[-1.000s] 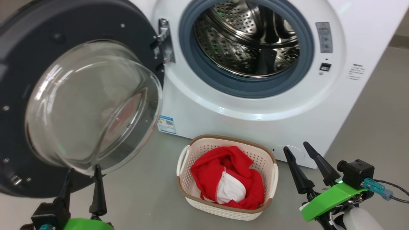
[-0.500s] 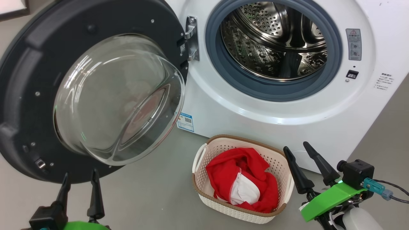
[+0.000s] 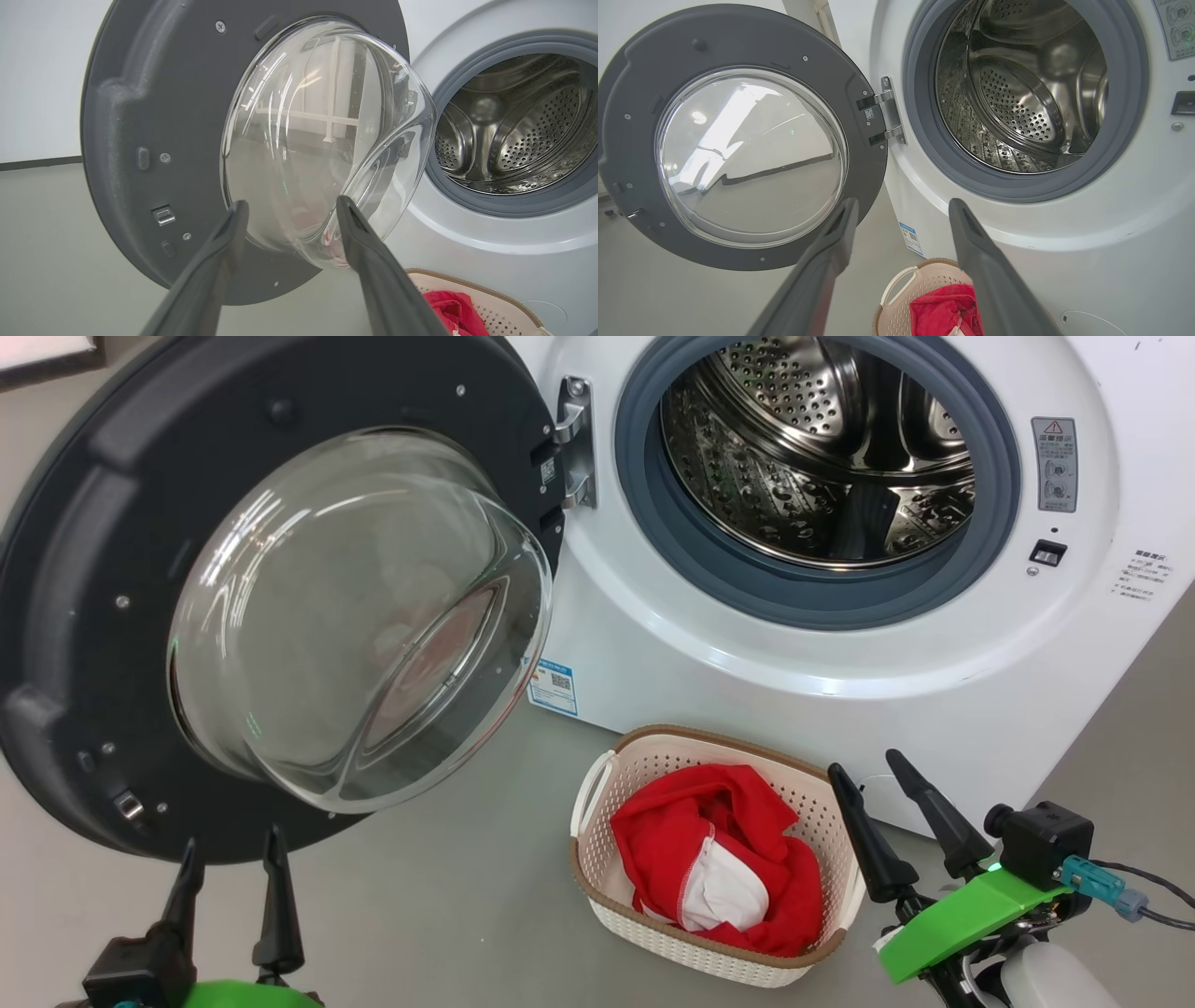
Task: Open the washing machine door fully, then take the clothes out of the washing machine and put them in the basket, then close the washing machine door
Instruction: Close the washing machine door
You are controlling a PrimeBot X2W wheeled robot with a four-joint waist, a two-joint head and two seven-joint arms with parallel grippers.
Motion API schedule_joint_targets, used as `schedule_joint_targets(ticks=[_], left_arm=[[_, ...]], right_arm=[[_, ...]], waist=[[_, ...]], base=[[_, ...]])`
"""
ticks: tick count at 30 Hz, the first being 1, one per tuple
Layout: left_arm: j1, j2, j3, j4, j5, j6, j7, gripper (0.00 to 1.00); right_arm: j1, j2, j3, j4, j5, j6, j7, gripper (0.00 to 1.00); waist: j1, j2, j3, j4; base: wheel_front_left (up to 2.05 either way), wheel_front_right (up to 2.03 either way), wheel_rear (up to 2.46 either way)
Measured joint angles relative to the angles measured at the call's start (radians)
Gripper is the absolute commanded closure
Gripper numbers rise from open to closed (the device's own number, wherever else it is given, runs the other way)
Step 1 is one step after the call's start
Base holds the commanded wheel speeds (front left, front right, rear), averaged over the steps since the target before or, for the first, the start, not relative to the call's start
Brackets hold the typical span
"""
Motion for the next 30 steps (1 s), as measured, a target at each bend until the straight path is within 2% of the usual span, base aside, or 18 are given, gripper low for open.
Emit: schedule_joint_targets(ticks=[18, 19, 20, 21, 23, 30], left_arm=[[0.000, 0.002, 0.000, -0.009, -0.002, 0.008, 0.000, 0.00], [0.000, 0.002, 0.000, -0.009, -0.002, 0.008, 0.000, 0.07], [0.000, 0.002, 0.000, -0.009, -0.002, 0.008, 0.000, 0.36], [0.000, 0.002, 0.000, -0.009, -0.002, 0.008, 0.000, 0.60], [0.000, 0.005, 0.000, -0.010, -0.003, 0.008, 0.000, 1.00], [-0.002, 0.023, 0.027, -0.056, -0.041, 0.006, 0.003, 1.00]], right_arm=[[0.000, -0.002, 0.001, 0.000, 0.000, 0.000, 0.000, 0.00], [0.000, -0.002, 0.001, 0.000, 0.000, 0.000, 0.000, 0.00], [0.000, -0.002, 0.001, 0.000, 0.000, 0.000, 0.000, 0.00], [0.000, -0.002, 0.001, 0.000, 0.000, 0.000, 0.000, 0.00], [0.000, -0.002, 0.001, 0.000, 0.000, 0.000, 0.000, 0.00], [0.000, -0.002, 0.001, 0.000, 0.000, 0.000, 0.000, 0.00]], waist=[[0.0000, 0.0000, 0.005, -0.004], [0.0000, 0.0000, 0.005, -0.004], [0.0000, 0.0000, 0.005, -0.003], [0.0000, 0.0000, 0.005, -0.003], [0.0000, 0.0000, 0.005, -0.003], [0.0000, 0.0000, 0.013, -0.001]], base=[[0.00, 0.00, 0.00], [0.00, 0.00, 0.00], [0.00, 0.00, 0.00], [0.00, 0.00, 0.00], [0.00, 0.00, 0.00], [0.00, 0.00, 0.00]])
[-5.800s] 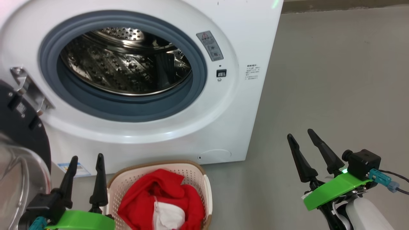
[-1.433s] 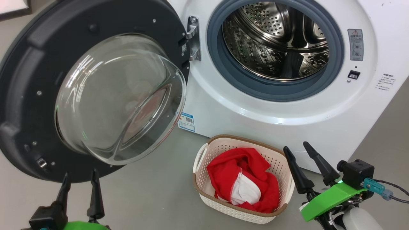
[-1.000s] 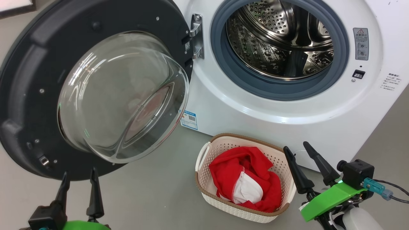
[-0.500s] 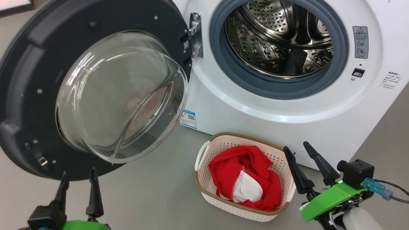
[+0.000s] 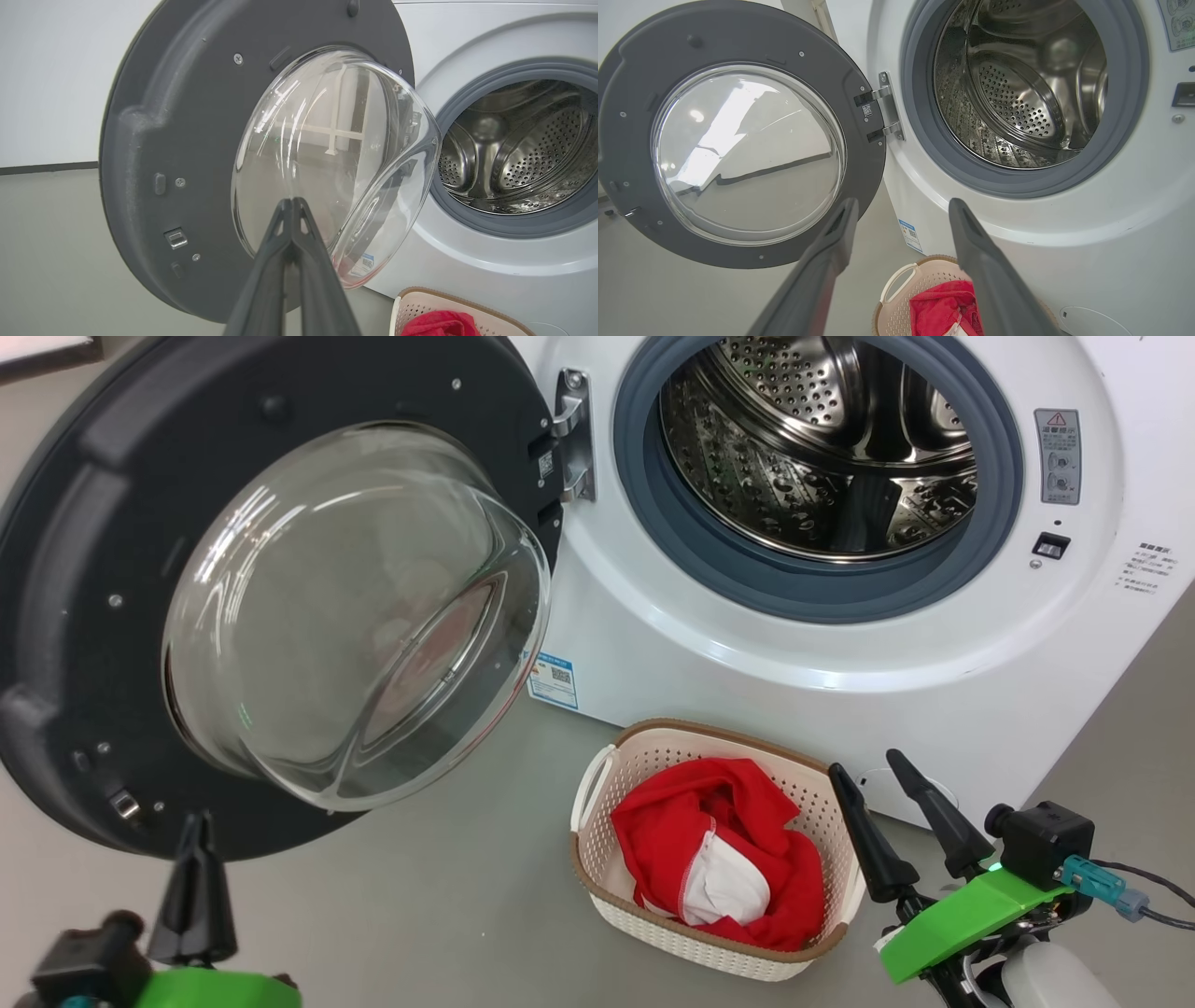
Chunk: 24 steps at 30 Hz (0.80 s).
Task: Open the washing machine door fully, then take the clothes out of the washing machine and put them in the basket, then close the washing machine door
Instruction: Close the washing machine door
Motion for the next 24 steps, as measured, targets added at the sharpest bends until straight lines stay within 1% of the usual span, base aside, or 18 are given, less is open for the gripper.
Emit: schedule_joint_targets(ticks=[6, 9, 13, 17, 21, 24], left_arm=[[-0.025, 0.048, 0.057, -0.052, -0.060, -0.025, 0.047, 1.00], [-0.067, 0.063, 0.092, -0.087, -0.124, -0.045, 0.089, 1.00], [-0.141, 0.095, 0.149, -0.123, -0.211, -0.067, 0.153, 1.00], [-0.228, 0.130, 0.213, -0.148, -0.294, -0.069, 0.219, 1.00], [-0.321, 0.174, 0.300, -0.111, -0.399, -0.078, 0.281, 1.00], [-0.380, 0.199, 0.364, -0.042, -0.483, -0.077, 0.332, 1.00]], right_arm=[[0.000, 0.000, 0.000, 0.001, 0.000, 0.000, 0.000, 0.00], [0.000, -0.001, 0.000, 0.002, 0.000, 0.000, 0.000, 0.00], [-0.001, -0.001, 0.005, 0.005, 0.000, 0.000, 0.000, 0.00], [-0.003, -0.001, 0.009, 0.005, 0.000, 0.000, 0.000, 0.00], [-0.003, 0.000, 0.011, 0.005, 0.000, 0.000, 0.000, 0.00], [-0.003, 0.000, 0.011, 0.005, 0.000, 0.000, 0.000, 0.00]], waist=[[0.0000, 0.0000, 0.009, 0.003], [0.0000, 0.0000, 0.012, 0.009], [0.0000, 0.0000, 0.017, 0.014], [0.0000, 0.0000, 0.018, 0.012], [0.0000, 0.0000, 0.022, 0.002], [0.0001, 0.0000, 0.030, -0.006]], base=[[0.00, 0.00, 0.00], [0.00, 0.00, 0.00], [0.00, 0.00, 0.00], [0.00, 0.00, 0.00], [0.00, 0.00, 0.00], [0.00, 0.00, 0.00]])
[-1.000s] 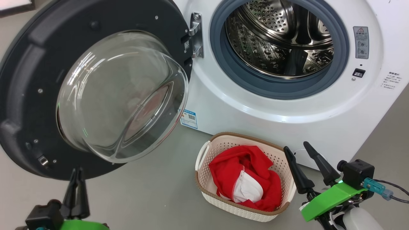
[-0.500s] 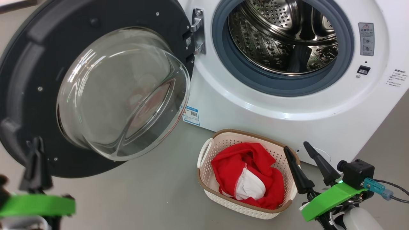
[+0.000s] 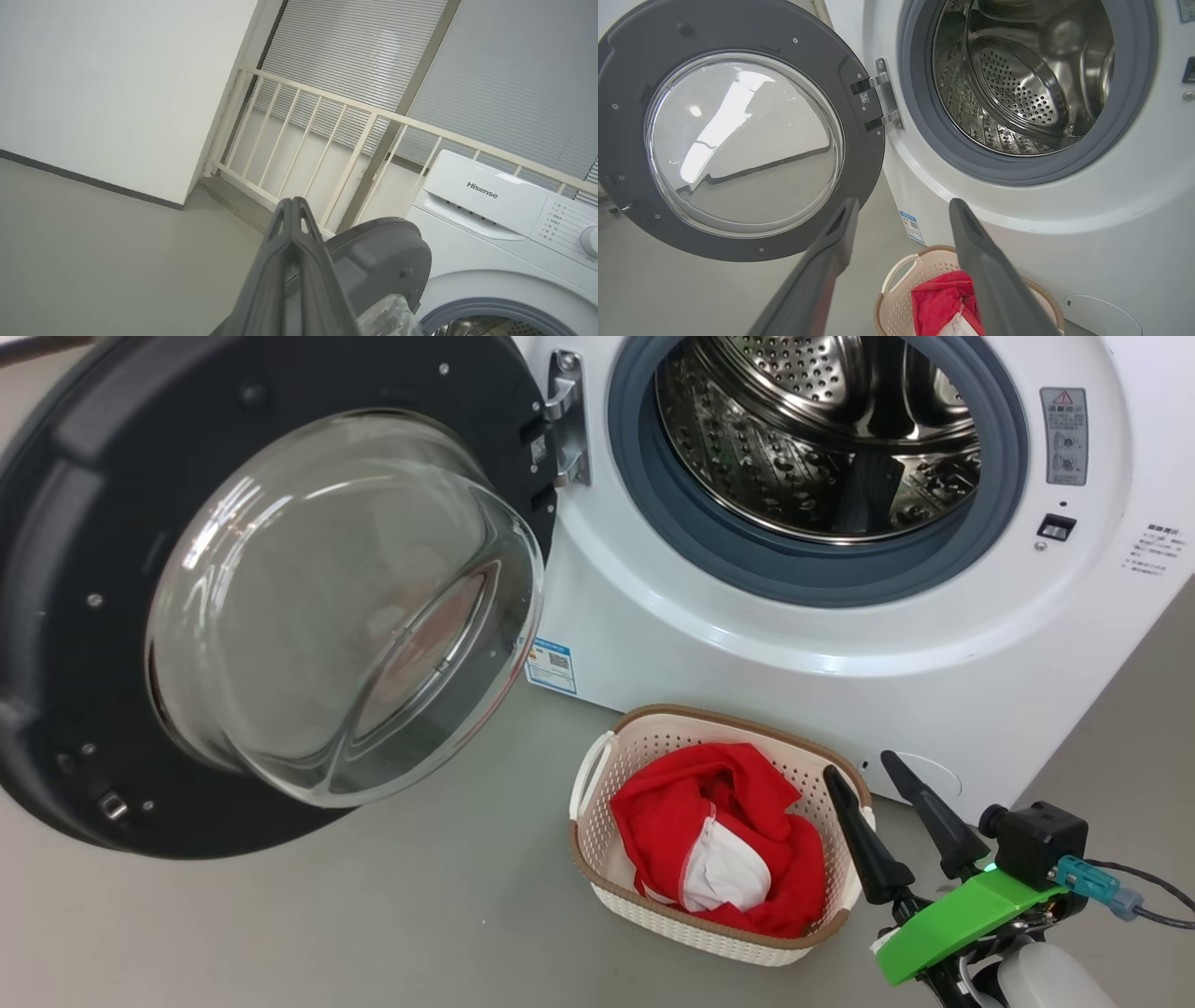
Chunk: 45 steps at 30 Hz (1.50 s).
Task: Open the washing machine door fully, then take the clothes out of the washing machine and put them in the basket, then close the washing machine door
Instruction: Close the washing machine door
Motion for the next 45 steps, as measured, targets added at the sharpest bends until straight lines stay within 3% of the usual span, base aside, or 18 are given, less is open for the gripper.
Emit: schedule_joint_targets(ticks=[6, 16, 25, 35, 45], left_arm=[[-0.098, 0.042, 0.062, 0.129, -0.095, 0.003, 0.079, 1.00], [-0.263, 0.082, 0.128, 0.411, -0.256, 0.046, 0.243, 1.00], [-0.305, 0.113, 0.145, 0.600, -0.302, 0.045, 0.326, 1.00], [-0.322, 0.121, 0.137, 0.723, -0.330, 0.043, 0.418, 1.00], [-0.343, 0.125, 0.120, 0.760, -0.360, 0.033, 0.504, 1.00]], right_arm=[[-0.001, 0.000, 0.000, -0.001, 0.000, 0.000, 0.000, 0.00], [-0.026, -0.001, -0.004, -0.002, 0.000, 0.000, 0.000, 0.00], [-0.034, -0.002, -0.007, -0.001, -0.001, 0.000, 0.000, 0.00], [-0.045, -0.001, -0.009, 0.000, -0.001, 0.000, 0.000, 0.00], [-0.045, -0.001, -0.015, 0.000, -0.001, 0.000, 0.000, 0.00]], waist=[[0.0000, 0.0000, 0.015, -0.014], [-0.0001, 0.0000, 0.045, -0.046], [0.0000, 0.0000, 0.065, -0.080], [-0.0001, 0.0000, 0.071, -0.105], [-0.0001, 0.0000, 0.073, -0.112]], base=[[0.00, 0.00, 0.00], [0.00, 0.00, 0.00], [0.00, 0.00, 0.00], [0.00, 0.00, 0.00], [0.00, 0.00, 0.00]])
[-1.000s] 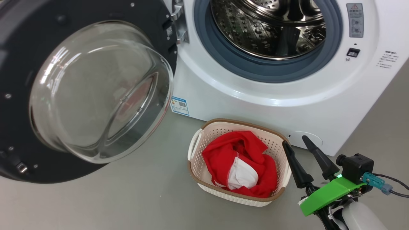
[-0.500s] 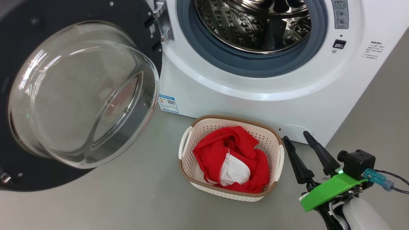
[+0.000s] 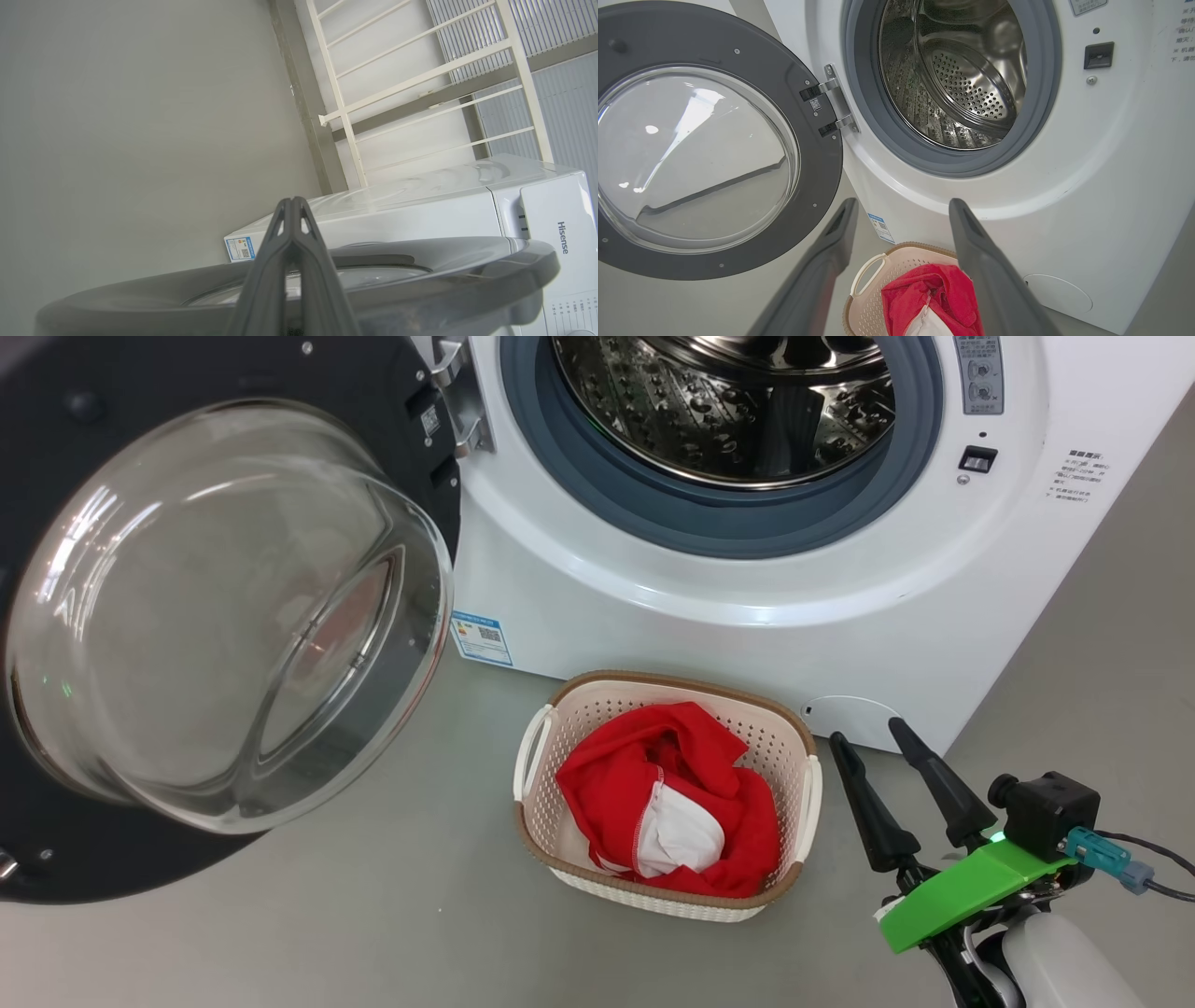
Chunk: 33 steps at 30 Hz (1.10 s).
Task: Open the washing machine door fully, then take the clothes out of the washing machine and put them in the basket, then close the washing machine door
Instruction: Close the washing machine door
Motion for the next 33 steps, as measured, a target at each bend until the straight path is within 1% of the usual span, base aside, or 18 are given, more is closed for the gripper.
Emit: schedule_joint_targets(ticks=[1, 6, 10, 13, 19, 20, 21, 22, 23, 26, 33], left_arm=[[0.000, -0.003, -0.005, 0.000, -0.001, -0.007, 0.012, 1.00], [0.001, -0.004, -0.026, -0.015, -0.007, -0.011, 0.069, 1.00], [0.012, 0.000, -0.041, -0.052, -0.017, -0.020, 0.140, 1.00], [0.040, 0.004, -0.053, -0.098, -0.032, -0.033, 0.203, 1.00], [0.110, -0.015, -0.076, -0.221, -0.080, -0.033, 0.318, 1.00], [0.137, -0.025, -0.081, -0.267, -0.091, -0.027, 0.348, 1.00], [0.137, -0.025, -0.081, -0.267, -0.091, -0.027, 0.348, 1.00], [0.167, -0.031, -0.087, -0.318, -0.099, -0.014, 0.376, 1.00], [0.183, -0.033, -0.090, -0.344, -0.107, -0.012, 0.391, 1.00], [0.232, -0.049, -0.097, -0.427, -0.132, 0.013, 0.432, 1.00], [0.321, -0.086, -0.126, -0.618, -0.156, 0.065, 0.492, 1.00]], right_arm=[[0.000, 0.000, 0.000, 0.000, 0.000, 0.000, 0.000, 0.00], [0.000, 0.001, -0.001, 0.000, 0.000, 0.000, 0.000, 0.00], [0.000, 0.002, -0.002, 0.000, 0.000, 0.000, 0.000, 0.00], [0.000, 0.005, -0.006, 0.000, 0.000, 0.000, 0.000, 0.00], [0.002, 0.009, -0.016, 0.000, 0.000, 0.000, 0.000, 0.00], [0.002, 0.012, -0.016, 0.000, 0.000, 0.000, 0.000, 0.00], [0.002, 0.012, -0.016, 0.000, 0.000, 0.000, 0.000, 0.00], [0.004, 0.013, -0.017, 0.001, 0.000, 0.000, 0.000, 0.00], [0.007, 0.013, -0.018, 0.001, 0.000, 0.000, 0.000, 0.00], [0.022, 0.018, -0.019, 0.002, 0.000, 0.000, 0.000, 0.00], [0.027, 0.026, -0.012, 0.006, 0.000, 0.000, 0.000, 0.00]], waist=[[0.0000, 0.0000, 0.000, 0.000], [0.0000, 0.0000, -0.001, 0.001], [0.0000, 0.0000, -0.008, 0.002], [0.0000, 0.0000, -0.016, 0.003], [0.0000, 0.0000, -0.033, 0.010], [0.0000, 0.0000, -0.040, 0.012], [0.0000, 0.0000, -0.040, 0.012], [0.0000, 0.0000, -0.047, 0.013], [0.0000, 0.0000, -0.051, 0.014], [0.0000, 0.0000, -0.065, 0.015], [0.0000, 0.0000, -0.091, 0.012]], base=[[0.00, 0.00, 0.00], [0.00, 0.00, 0.00], [0.00, 0.00, 0.00], [0.00, 0.00, 0.00], [0.00, 0.00, 0.00], [0.00, 0.00, 0.00], [0.00, 0.00, 0.00], [0.00, 0.00, 0.00], [0.00, 0.00, 0.00], [0.00, 0.00, 0.00], [0.00, 0.00, 0.00]])
